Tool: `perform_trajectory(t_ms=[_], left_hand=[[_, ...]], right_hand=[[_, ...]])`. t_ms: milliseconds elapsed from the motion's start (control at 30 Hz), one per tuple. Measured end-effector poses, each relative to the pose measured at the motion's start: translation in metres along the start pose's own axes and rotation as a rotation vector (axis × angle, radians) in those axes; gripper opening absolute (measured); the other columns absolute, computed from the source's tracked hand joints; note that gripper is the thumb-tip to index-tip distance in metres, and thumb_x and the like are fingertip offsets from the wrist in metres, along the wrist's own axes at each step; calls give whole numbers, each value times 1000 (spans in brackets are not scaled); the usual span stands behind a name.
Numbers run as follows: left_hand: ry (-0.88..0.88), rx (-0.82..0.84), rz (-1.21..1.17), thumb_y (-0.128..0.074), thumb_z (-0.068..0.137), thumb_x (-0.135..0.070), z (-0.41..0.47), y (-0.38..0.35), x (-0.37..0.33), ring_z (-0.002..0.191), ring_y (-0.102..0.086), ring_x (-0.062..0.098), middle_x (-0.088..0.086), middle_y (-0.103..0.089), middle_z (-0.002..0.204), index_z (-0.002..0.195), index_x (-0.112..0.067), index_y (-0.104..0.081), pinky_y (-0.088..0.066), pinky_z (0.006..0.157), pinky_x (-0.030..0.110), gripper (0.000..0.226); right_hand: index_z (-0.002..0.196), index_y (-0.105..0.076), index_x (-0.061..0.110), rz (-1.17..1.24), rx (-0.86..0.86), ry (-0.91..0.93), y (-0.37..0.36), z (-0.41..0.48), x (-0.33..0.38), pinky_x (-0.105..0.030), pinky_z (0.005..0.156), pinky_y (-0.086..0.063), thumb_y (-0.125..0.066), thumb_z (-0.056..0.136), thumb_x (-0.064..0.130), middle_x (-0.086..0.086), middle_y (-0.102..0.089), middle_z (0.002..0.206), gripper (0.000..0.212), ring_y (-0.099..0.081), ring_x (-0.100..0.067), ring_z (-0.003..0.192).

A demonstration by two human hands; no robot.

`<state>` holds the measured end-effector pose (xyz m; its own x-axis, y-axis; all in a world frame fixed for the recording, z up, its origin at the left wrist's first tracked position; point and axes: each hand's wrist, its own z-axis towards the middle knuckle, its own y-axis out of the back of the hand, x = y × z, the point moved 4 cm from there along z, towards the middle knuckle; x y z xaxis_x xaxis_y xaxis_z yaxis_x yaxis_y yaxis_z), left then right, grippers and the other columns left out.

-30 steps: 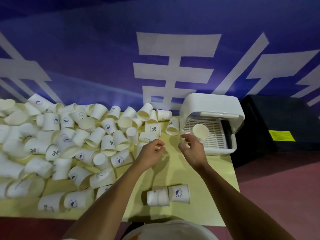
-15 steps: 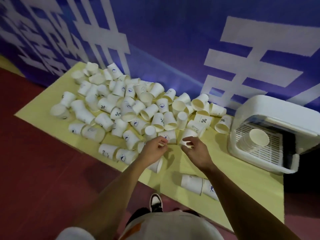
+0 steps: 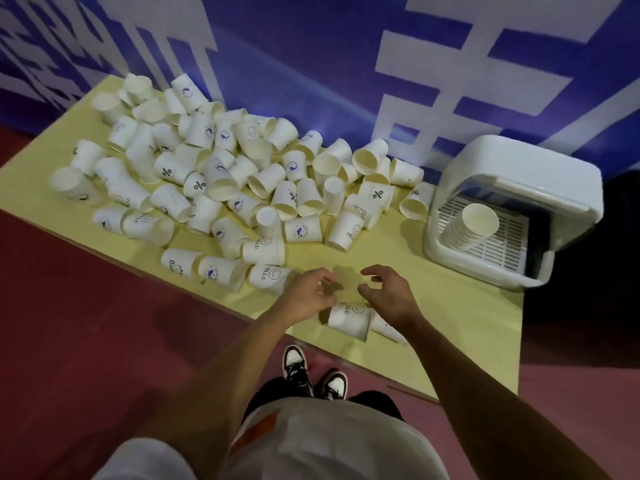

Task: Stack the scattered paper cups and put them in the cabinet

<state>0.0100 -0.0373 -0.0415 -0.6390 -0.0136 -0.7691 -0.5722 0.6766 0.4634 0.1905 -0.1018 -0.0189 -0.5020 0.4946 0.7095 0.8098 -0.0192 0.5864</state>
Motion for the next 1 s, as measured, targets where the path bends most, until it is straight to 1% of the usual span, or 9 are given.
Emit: perform_trajectory(t_ms=[67, 167, 233, 300, 533, 633, 733, 867, 1000], left_hand=[[1, 96, 53, -77, 80, -18, 1, -19, -4, 102, -54, 3, -9, -60, 116, 125, -20, -60, -38, 73, 1, 47], [9, 208, 145, -84, 69, -23, 7, -47, -3, 114, -58, 9, -7, -63, 121, 128, -22, -60, -47, 96, 24, 63], [17, 207, 173, -84, 65, -26, 10, -59, -3, 118, -57, 14, -5, -62, 127, 130, -25, -58, -47, 102, 37, 70], [25, 186, 195, -84, 65, -27, 13, -64, -5, 122, -53, 18, -3, -59, 131, 131, -28, -56, -45, 103, 42, 72], [27, 251, 266, -87, 63, -33, 19, -76, -3, 124, -48, 21, 0, -54, 133, 135, -32, -51, -43, 103, 44, 81], [34, 238, 233, -80, 51, -45, 20, -79, 0, 118, -53, 19, -4, -57, 126, 129, -37, -52, -45, 100, 46, 84], [34, 249, 223, -77, 49, -46, 21, -81, 1, 110, -56, 19, -6, -58, 119, 125, -39, -54, -47, 96, 46, 80], [34, 249, 201, -74, 47, -51, 23, -81, -1, 107, -58, 18, -7, -59, 116, 124, -38, -53, -48, 96, 47, 81], [10, 218, 184, -74, 52, -48, 28, -72, -12, 109, -58, 13, -11, -60, 117, 126, -34, -54, -48, 98, 44, 78]], right_hand=[[121, -66, 18, -22, -22, -14, 8, -8, -17, -33, 93, -49, -68, 89, 18, 3, -58, 124, 32, -56, -14, 111], [121, -67, 18, -35, -37, -72, 16, -17, -37, -33, 99, -47, -69, 87, 18, 0, -61, 129, 34, -57, -19, 120], [120, -68, 20, -64, -63, -104, 20, -21, -51, -34, 102, -44, -70, 82, 20, -2, -63, 131, 37, -56, -22, 121], [122, -66, 21, -110, -93, -140, 25, -26, -64, -38, 106, -41, -73, 79, 22, -2, -60, 134, 44, -48, -25, 128], [138, -54, 21, -83, -66, -217, 20, -32, -94, -46, 109, -39, -79, 79, 37, -6, -51, 142, 65, -44, -31, 132], [146, -43, 20, -63, -63, -249, 12, -36, -100, -47, 110, -38, -79, 79, 33, -9, -43, 148, 77, -41, -33, 133], [150, -38, 20, -107, -19, -293, 7, -39, -110, -49, 107, -41, -81, 77, 29, -10, -40, 150, 85, -42, -35, 132], [143, -46, 20, -116, 8, -314, 5, -44, -116, -52, 100, -46, -79, 76, 25, -10, -50, 139, 74, -49, -34, 121], [138, -49, 18, -51, -78, -317, 17, -42, -106, -52, 96, -50, -80, 76, 28, -11, -51, 129, 70, -54, -34, 115]])
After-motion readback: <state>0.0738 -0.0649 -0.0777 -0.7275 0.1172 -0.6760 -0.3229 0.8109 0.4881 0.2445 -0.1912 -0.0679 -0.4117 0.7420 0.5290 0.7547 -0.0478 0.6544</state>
